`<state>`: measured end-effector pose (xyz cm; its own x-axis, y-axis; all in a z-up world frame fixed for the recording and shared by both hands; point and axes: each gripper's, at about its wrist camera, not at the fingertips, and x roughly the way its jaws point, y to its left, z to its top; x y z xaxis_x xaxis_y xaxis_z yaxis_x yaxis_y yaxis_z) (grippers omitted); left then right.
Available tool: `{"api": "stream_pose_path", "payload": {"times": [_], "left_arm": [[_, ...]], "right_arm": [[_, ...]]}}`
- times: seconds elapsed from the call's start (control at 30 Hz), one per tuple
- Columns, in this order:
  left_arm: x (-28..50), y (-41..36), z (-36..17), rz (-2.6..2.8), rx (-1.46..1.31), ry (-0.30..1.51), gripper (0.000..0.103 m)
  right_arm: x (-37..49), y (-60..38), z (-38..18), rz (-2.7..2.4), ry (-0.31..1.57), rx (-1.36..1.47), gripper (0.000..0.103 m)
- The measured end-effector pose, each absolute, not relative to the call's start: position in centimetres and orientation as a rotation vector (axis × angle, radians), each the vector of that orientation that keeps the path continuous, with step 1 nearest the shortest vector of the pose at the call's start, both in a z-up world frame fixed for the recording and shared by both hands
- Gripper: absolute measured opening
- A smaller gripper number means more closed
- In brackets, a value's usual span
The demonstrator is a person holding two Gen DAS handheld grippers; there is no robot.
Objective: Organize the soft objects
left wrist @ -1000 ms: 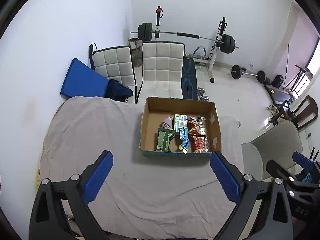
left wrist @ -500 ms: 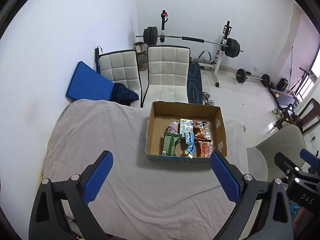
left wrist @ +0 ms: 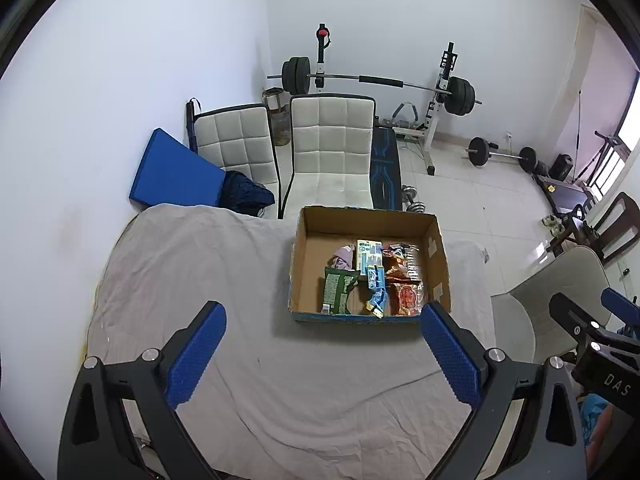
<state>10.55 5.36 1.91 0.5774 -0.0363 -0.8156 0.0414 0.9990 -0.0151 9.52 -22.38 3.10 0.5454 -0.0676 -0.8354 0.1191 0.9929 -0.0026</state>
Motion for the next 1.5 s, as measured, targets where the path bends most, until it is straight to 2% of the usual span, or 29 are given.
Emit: {"api": "stream_pose_path", "payload": {"times": [1.07,1.13,1.5], "left_arm": [[11.0,4.4,1.7,-0.056,0.028,0.948,0.100],[11.0,4.3,1.7,-0.044,0.037,0.941,0.103],[10.6,4.8,1.9,-0.043,0.027,0.927,0.103]], "right_arm": [[9.2,-22.2,3.0,-0.126,0.986,0.067,0.103],[9.1,-22.1,2.9,-0.123,0.985,0.069,0.103],[8.8,-22.2,2.9,-0.129,0.983,0.064,0.103]]}}
